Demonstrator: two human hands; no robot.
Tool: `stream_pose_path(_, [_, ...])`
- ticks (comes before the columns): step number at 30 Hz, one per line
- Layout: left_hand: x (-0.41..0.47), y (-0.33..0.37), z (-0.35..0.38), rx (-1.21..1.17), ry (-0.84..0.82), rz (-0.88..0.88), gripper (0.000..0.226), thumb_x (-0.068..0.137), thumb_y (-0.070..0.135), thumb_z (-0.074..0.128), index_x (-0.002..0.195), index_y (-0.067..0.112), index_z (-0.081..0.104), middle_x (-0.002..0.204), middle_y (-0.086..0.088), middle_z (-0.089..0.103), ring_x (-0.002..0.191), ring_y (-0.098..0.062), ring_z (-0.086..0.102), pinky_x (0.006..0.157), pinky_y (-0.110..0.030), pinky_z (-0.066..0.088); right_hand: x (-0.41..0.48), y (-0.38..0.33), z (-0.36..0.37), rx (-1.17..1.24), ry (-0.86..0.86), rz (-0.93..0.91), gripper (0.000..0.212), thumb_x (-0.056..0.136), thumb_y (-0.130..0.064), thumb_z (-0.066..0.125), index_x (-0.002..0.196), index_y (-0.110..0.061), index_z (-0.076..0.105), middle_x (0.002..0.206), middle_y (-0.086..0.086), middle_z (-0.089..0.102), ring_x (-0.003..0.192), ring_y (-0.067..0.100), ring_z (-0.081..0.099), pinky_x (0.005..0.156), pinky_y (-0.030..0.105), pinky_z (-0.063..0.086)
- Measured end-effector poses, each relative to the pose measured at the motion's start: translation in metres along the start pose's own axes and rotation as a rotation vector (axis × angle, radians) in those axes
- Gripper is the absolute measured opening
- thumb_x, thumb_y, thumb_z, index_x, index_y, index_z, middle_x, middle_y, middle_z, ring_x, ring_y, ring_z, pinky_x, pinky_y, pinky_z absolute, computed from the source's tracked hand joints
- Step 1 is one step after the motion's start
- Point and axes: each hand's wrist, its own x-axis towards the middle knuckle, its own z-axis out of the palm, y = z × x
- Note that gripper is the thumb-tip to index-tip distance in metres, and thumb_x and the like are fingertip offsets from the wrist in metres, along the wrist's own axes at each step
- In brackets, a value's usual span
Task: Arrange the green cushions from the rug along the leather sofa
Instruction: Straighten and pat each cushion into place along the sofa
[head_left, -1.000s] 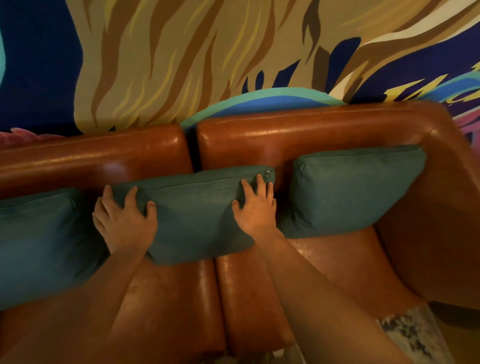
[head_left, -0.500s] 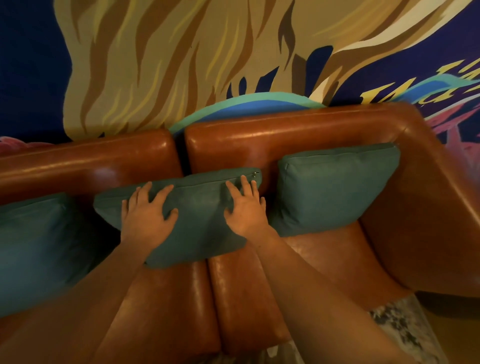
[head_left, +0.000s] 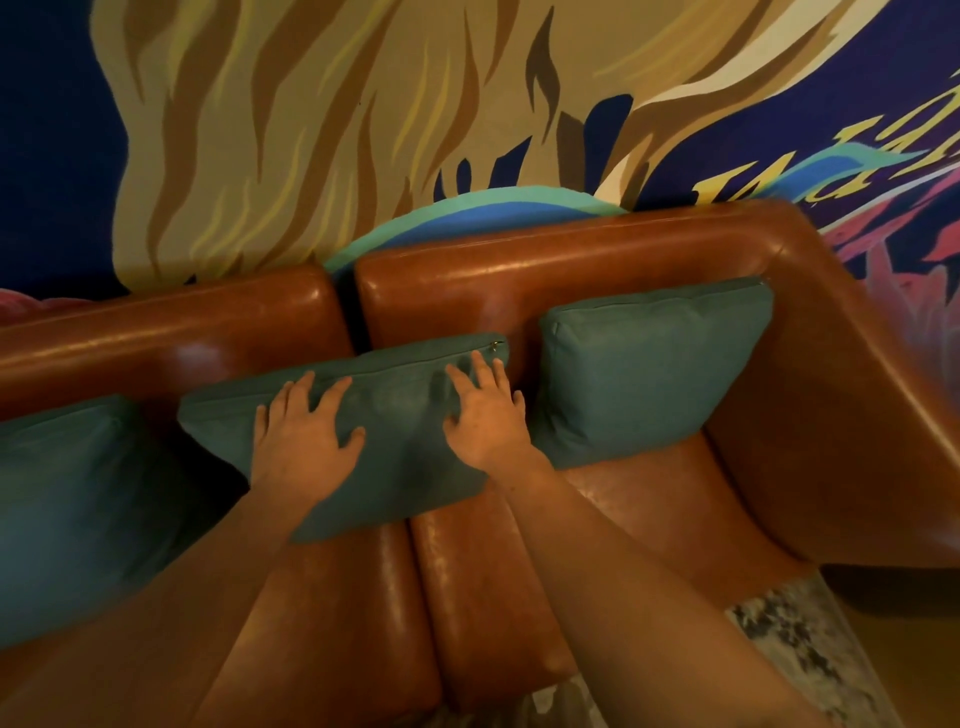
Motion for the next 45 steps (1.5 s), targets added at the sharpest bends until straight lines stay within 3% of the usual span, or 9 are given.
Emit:
stream_pose_path(8, [-0.006,-0.039,-0.011,0.1,-0.241,-0.103,0.086,0.093,0.082,0.04,0.164,0.052,0.002,0.176,-0.005,0.001,0.16,-0.039,0.003,0.121,-0.07,0.016,0.013,-0.014,0.014,0.0,-0.211,-0.03,0.083,0.1,-0.035,0.061,0.167,-0.038,0.012,0.176,-0.002,-0.014,0.161,0.032,-0.014,0.123,0.069,0.012])
stream_pose_path(14, [-0.02,-0.07,-0.008,0.05,-0.041,-0.171,0.07,0.101,0.065,0.045,0.164,0.047,0.023,0.173,-0.015,0.015,0.159,-0.04,0.008,0.124,-0.067,0.013,0.01,-0.002,0.025,0.21,0.211,0.112,0.069,0.094,-0.024,0.067,0.159,-0.024,0.042,0.175,0.007,0.011,0.16,0.035,0.013,0.126,0.052,0.025])
stream_pose_path(20, [-0.036,-0.083,0.008,-0.079,0.196,-0.215,0.072,0.095,0.04,0.073,0.156,0.014,0.046,0.162,-0.03,0.031,0.149,-0.052,0.028,0.119,-0.069,0.027,0.006,0.009,0.026,0.444,0.11,0.15,0.062,0.096,-0.01,0.067,0.155,-0.009,0.048,0.172,0.014,0.014,0.155,0.029,0.03,0.121,0.025,0.026])
stream_pose_path(23, [-0.039,-0.087,0.012,-0.124,0.181,-0.238,0.07,0.096,0.039,0.07,0.157,0.015,0.044,0.164,-0.026,0.029,0.148,-0.051,0.03,0.117,-0.067,0.033,0.005,0.011,0.034,0.41,0.28,0.179,0.046,0.093,-0.004,0.068,0.138,0.002,0.061,0.157,0.019,0.034,0.138,0.035,0.05,0.116,0.029,0.037])
stream_pose_path(29, [-0.038,-0.085,0.013,-0.032,0.239,-0.189,0.073,0.092,0.041,0.073,0.156,0.019,0.046,0.162,-0.029,0.03,0.15,-0.051,0.027,0.121,-0.068,0.019,0.009,0.013,0.037,0.314,0.039,0.134,0.069,0.097,-0.013,0.065,0.16,-0.012,0.039,0.173,0.012,0.011,0.156,0.034,0.027,0.125,0.037,0.029])
stream_pose_path(33, [-0.042,-0.076,0.02,-0.018,0.168,-0.085,0.067,0.091,0.049,0.064,0.155,0.033,0.049,0.161,-0.022,0.034,0.149,-0.047,0.029,0.116,-0.07,0.03,0.002,0.014,0.055,0.376,0.371,0.162,0.051,0.085,-0.004,0.072,0.134,-0.005,0.059,0.144,0.022,0.036,0.114,0.039,0.057,0.107,0.047,0.049])
stream_pose_path(35, [-0.043,-0.074,0.022,-0.054,0.08,-0.126,0.071,0.094,0.049,0.067,0.159,0.04,0.041,0.169,-0.016,0.025,0.156,-0.042,0.017,0.117,-0.068,0.032,-0.001,0.011,0.061,0.449,0.337,0.218,0.052,0.086,-0.007,0.072,0.135,-0.008,0.057,0.137,0.019,0.039,0.104,0.031,0.058,0.102,0.046,0.051])
stream_pose_path(40, [-0.03,-0.075,0.012,-0.038,-0.068,-0.158,0.079,0.096,0.06,0.059,0.164,0.048,0.021,0.175,-0.008,0.006,0.161,-0.035,0.0,0.122,-0.063,0.024,-0.004,0.012,0.07,0.46,-0.005,0.166,0.098,0.091,-0.019,0.073,0.168,-0.026,0.013,0.166,0.011,0.027,0.151,0.029,0.036,0.124,0.039,0.032])
stream_pose_path(45, [-0.035,-0.067,-0.003,0.024,-0.056,-0.149,0.084,0.095,0.061,0.058,0.167,0.041,0.018,0.175,-0.015,0.009,0.161,-0.037,0.004,0.128,-0.06,0.009,-0.017,0.008,0.064,0.432,0.054,0.167,0.097,0.092,-0.014,0.071,0.168,-0.02,0.011,0.167,0.017,0.027,0.15,0.032,0.038,0.121,0.036,0.032])
